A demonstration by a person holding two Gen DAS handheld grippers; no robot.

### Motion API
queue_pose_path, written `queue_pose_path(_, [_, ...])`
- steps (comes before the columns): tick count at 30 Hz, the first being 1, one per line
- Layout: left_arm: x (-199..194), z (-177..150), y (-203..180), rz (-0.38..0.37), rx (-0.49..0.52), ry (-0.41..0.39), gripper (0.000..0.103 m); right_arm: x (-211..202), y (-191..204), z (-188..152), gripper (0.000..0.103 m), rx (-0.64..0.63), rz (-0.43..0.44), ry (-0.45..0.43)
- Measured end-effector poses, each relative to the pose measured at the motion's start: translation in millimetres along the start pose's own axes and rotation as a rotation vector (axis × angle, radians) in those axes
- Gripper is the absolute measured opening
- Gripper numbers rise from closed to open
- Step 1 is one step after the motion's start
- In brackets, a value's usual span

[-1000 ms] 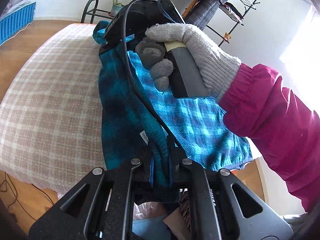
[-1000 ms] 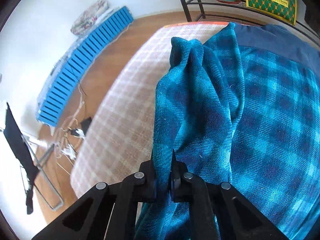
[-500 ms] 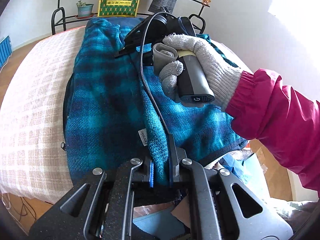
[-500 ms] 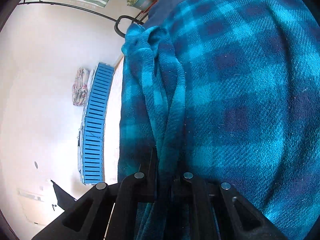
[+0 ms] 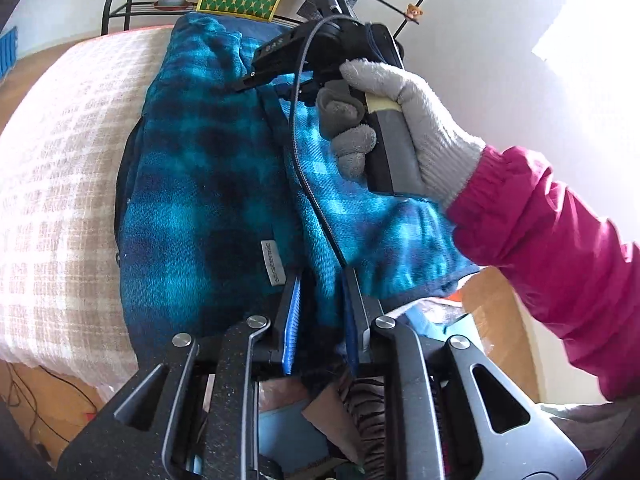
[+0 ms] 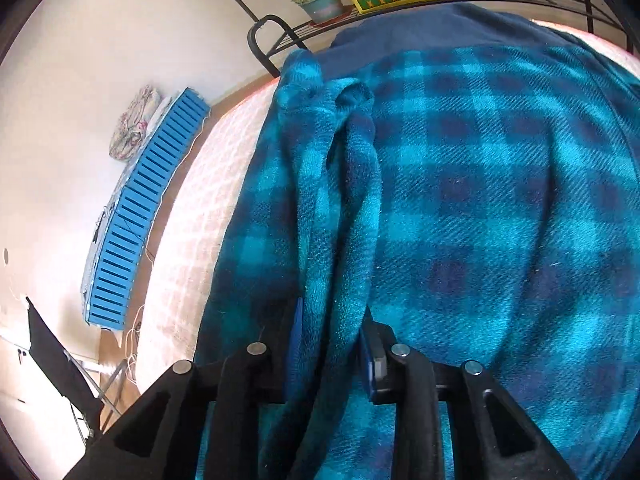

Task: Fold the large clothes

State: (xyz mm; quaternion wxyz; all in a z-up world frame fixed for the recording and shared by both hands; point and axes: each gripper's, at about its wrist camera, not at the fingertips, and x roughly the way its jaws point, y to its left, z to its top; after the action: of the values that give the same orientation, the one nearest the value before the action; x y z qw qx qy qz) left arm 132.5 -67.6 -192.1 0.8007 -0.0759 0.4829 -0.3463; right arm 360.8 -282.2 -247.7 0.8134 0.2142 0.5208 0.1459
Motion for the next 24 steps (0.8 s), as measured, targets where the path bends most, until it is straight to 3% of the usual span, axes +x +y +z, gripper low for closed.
queue_pose_path(3, [-44.7,-7.2,16.1,-0.055,-0.037,-0.088,0.024,-31.9,-1.9,-3.6,0.031,-0.021,0.008,-0.041])
queue_pose_path(8, [-74.7,-1.9,49.2,0.026,-0.109,-0.158,0.024,-73.1,4.5,-16.8,0.032,-0.093,0.032,-0.065])
queue_pose_path(14, [-16.2,4.5,38.1,0.018,-0.061,-0.034,0.024,-91.0,1.8,-55.9,0.032,-0.125,0.096,-0.026])
queue_pose_path(20, [47.2,-3.5,26.0,0.043,-0.038,0.086,0.024,-87.9,0.9,-84.8,0.032,-0.164,0.070,0.002])
queue_pose_path(24, [56.2,-10.7,13.6,0.099,0.033,0.087,0.024,-93.5,-5.1,-90.5,0.032,-0.165,0.050,-0.014])
